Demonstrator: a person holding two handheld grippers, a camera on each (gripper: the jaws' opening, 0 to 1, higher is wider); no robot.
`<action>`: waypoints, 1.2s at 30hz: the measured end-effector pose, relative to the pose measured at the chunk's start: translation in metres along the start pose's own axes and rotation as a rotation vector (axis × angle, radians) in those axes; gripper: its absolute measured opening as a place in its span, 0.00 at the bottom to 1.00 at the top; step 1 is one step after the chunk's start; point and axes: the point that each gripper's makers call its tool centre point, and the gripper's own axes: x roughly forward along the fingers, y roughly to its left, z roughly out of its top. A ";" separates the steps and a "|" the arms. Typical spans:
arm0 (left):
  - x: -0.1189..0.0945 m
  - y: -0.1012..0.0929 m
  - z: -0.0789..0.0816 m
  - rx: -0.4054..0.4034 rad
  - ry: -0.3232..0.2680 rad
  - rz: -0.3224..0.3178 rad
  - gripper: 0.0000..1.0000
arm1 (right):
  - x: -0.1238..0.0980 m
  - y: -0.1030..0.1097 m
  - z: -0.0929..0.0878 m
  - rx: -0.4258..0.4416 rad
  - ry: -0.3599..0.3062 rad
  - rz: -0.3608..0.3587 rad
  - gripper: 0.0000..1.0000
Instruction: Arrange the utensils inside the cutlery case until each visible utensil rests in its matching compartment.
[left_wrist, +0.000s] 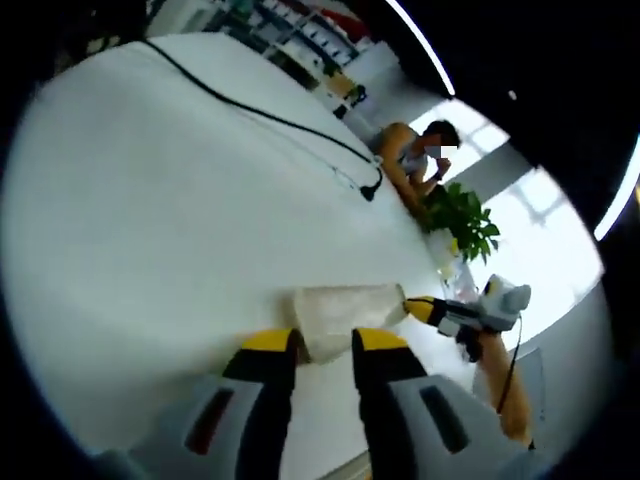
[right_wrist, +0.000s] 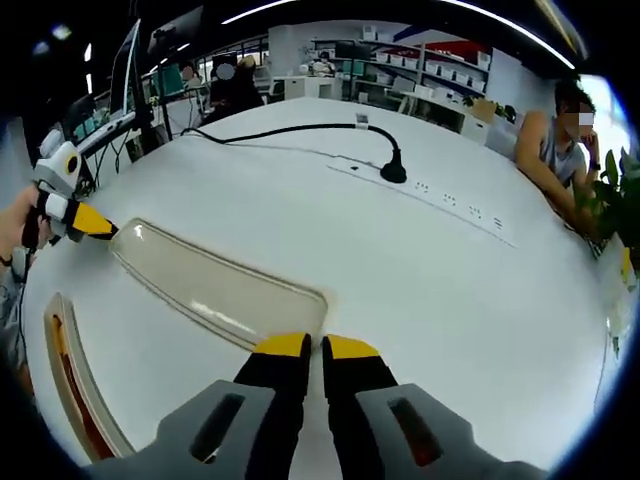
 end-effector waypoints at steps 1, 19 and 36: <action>-0.002 0.001 0.002 -0.003 -0.013 0.007 0.21 | -0.001 0.000 0.000 -0.008 -0.001 -0.002 0.04; 0.002 -0.029 -0.001 -0.040 -0.003 -0.090 0.11 | 0.000 -0.010 0.010 -0.065 -0.004 0.022 0.03; 0.001 -0.055 -0.011 0.121 -0.008 -0.185 0.04 | -0.012 -0.015 0.007 -0.088 -0.032 -0.002 0.06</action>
